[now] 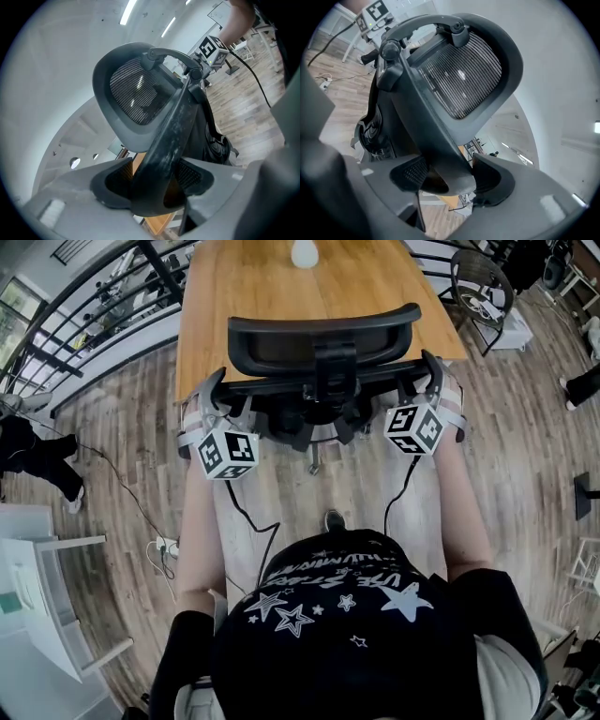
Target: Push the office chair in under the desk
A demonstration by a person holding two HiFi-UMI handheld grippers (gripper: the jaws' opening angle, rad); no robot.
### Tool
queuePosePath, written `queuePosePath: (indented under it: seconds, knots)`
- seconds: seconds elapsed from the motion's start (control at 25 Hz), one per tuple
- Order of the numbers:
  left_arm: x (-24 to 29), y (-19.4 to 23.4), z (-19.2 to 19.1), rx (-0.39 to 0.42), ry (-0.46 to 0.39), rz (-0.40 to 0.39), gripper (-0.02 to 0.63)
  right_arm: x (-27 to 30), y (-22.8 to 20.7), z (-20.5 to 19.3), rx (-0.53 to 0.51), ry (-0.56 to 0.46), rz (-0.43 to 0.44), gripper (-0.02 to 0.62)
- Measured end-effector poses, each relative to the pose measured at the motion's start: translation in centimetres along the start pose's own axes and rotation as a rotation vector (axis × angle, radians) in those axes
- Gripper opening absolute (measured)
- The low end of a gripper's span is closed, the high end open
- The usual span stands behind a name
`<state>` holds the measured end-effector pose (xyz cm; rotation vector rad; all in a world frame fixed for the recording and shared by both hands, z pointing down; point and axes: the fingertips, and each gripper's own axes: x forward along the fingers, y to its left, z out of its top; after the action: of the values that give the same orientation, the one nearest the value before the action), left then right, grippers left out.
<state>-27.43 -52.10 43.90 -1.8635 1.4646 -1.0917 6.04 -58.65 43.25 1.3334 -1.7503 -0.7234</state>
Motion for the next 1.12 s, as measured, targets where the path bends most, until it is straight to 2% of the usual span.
queuePosePath:
  seconds: [0.2, 0.48, 1.12]
  knots:
    - [2.3, 1.4, 1.9, -0.002, 0.001, 0.001, 0.290, 2.5, -2.5, -0.1, -0.009, 0.004, 0.009, 0.288]
    - [5.2, 2.9, 2.5, -0.003, 0.024, -0.007, 0.290, 5.4, -3.9, 0.3, -0.023, 0.000, 0.023, 0.282]
    - [7.4, 2.8, 2.2, -0.007, 0.034, 0.006, 0.290, 7.8, -4.0, -0.1, -0.021, -0.009, 0.004, 0.282]
